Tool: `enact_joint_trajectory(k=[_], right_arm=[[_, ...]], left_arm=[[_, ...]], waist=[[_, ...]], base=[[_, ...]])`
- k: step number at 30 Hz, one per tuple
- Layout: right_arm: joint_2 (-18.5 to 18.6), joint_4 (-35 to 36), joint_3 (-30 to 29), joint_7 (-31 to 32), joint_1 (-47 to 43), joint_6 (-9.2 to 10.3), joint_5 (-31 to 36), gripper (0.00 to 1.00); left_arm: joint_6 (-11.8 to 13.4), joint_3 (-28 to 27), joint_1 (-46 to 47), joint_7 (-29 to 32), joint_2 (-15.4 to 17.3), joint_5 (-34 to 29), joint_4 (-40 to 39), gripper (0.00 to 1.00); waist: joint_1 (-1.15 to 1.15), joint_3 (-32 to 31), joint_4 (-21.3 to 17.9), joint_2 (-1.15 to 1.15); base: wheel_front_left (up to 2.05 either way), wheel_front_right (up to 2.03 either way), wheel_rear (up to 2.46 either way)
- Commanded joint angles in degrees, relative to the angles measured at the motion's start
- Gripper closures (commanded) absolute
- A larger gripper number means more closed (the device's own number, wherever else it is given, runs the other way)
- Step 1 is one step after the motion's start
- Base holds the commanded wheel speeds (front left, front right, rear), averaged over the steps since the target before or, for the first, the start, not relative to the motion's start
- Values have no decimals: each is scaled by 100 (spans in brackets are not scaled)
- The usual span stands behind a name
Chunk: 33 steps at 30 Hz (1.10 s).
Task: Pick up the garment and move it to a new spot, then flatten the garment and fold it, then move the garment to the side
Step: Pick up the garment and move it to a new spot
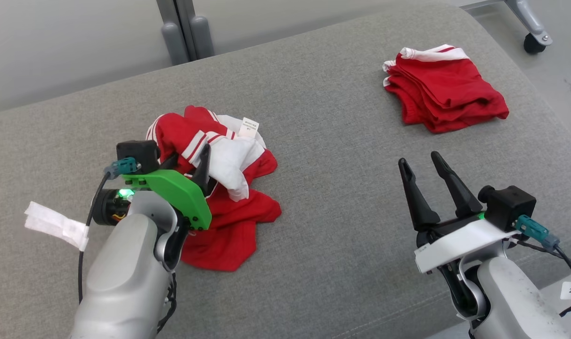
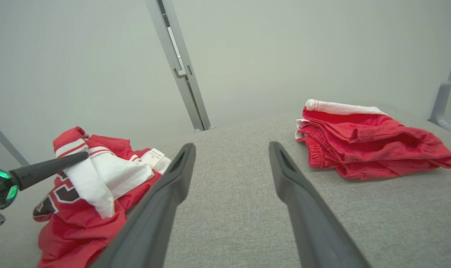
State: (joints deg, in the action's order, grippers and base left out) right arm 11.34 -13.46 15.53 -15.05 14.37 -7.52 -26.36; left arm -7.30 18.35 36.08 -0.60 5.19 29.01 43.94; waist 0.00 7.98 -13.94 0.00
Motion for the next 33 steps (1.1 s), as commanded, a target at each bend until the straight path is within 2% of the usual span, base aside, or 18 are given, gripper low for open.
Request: enact_joint_trajectory(k=[1, 4, 9, 16, 21, 26, 28, 31, 33], right_arm=[[32, -22, 29, -16, 11, 6, -22, 0], [69, -18, 40, -16, 28, 6, -8, 0], [80, -25, 21, -16, -72, 6, 25, 0], [107, -37, -46, -16, -256, 6, 67, 0], [126, -13, -54, -16, -347, 6, 90, 0], [106, 16, -21, -16, -363, 6, 58, 0], [140, 50, -29, -15, -361, 6, 30, 0], [187, 82, -79, -15, -350, 6, 25, 0], [212, 98, -97, -15, -345, 6, 23, 0]], left_arm=[[-27, 85, 119, -159, -13, 92, 133, 0], [-28, 254, 204, -431, 16, 213, 293, 0], [-28, 496, 226, -781, 245, 382, 190, 0], [9, 424, -11, -973, 805, 470, -514, 0], [395, 118, -553, -1083, 1247, 471, -1530, 0], [850, -248, -1487, -1349, 1453, 431, -2580, 0], [1095, -449, -2114, -1438, 1410, 303, -3042, 0], [1291, -711, -2580, -1459, 1291, -66, -3414, 0], [1353, -959, -2825, -1459, 1061, -261, -3679, 0]], waist=[[0, -12, 32, 0], [0, -52, 122, 0], [0, -200, 323, 0], [0, -432, 634, 0], [0, -541, 812, 0], [0, -540, 895, 0], [0, -480, 928, 0], [0, -395, 961, 0], [0, -323, 985, 0]], base=[[0, 0, 0], [0, 0, 0], [0, 0, 0], [0, 0, 0], [0, 0, 0], [0, 0, 0], [0, 0, 0], [0, 0, 0], [0, 0, 0]])
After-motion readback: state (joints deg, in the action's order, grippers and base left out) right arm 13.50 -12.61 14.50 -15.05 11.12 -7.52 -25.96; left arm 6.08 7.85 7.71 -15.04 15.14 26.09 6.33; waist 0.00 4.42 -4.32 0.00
